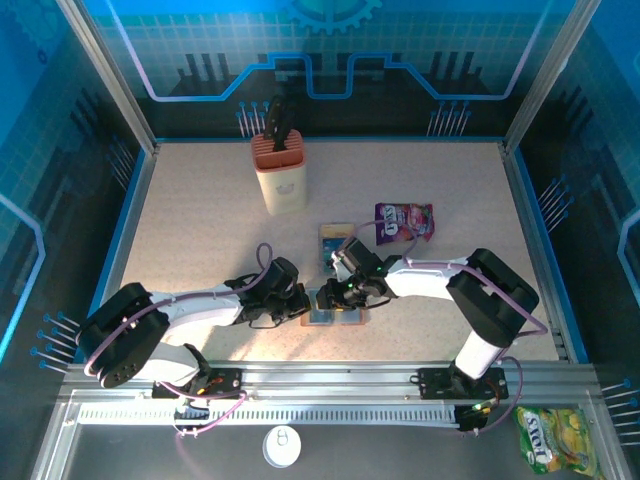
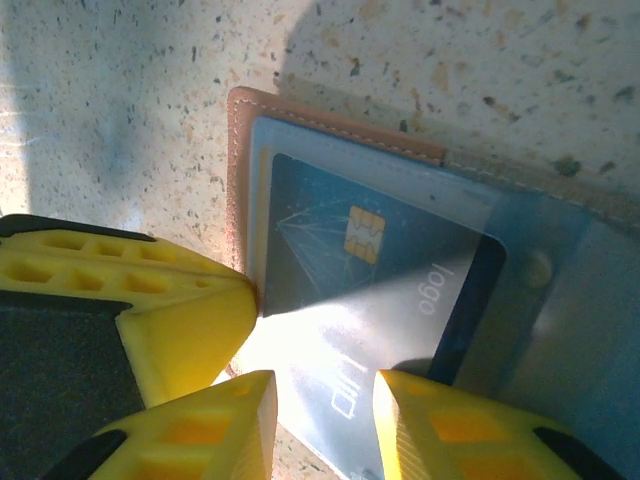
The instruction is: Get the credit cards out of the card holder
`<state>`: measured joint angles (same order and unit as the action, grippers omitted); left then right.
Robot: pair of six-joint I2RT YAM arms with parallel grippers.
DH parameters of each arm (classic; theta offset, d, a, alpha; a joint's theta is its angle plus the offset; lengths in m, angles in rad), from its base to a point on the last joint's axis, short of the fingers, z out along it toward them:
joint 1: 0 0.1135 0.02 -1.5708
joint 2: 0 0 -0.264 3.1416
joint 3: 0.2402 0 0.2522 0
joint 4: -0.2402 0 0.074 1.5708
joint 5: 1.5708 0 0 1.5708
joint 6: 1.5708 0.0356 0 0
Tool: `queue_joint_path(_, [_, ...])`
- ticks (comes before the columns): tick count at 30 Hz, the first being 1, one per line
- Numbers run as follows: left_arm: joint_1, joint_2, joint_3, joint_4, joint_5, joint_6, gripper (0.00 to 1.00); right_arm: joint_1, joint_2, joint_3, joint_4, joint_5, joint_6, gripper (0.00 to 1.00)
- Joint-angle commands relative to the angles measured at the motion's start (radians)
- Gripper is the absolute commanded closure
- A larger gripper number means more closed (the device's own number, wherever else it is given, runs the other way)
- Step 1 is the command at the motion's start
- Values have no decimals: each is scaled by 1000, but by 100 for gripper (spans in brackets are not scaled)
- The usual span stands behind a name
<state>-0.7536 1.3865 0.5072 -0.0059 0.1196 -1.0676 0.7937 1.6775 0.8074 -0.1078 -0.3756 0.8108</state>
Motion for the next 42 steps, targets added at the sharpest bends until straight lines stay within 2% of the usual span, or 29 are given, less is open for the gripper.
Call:
queue_joint_path(1, [2, -3, -23, -51, -24, 8, 100, 10, -18, 6, -91, 58, -29, 67])
queue_joint_path(18, [3, -9, 19, -42, -5, 5, 100, -5, -109, -2, -105, 56, -31, 64])
queue_joint_path(42, [-15, 56, 54, 21, 44, -5, 100, -32, -93, -36, -76, 29, -29, 64])
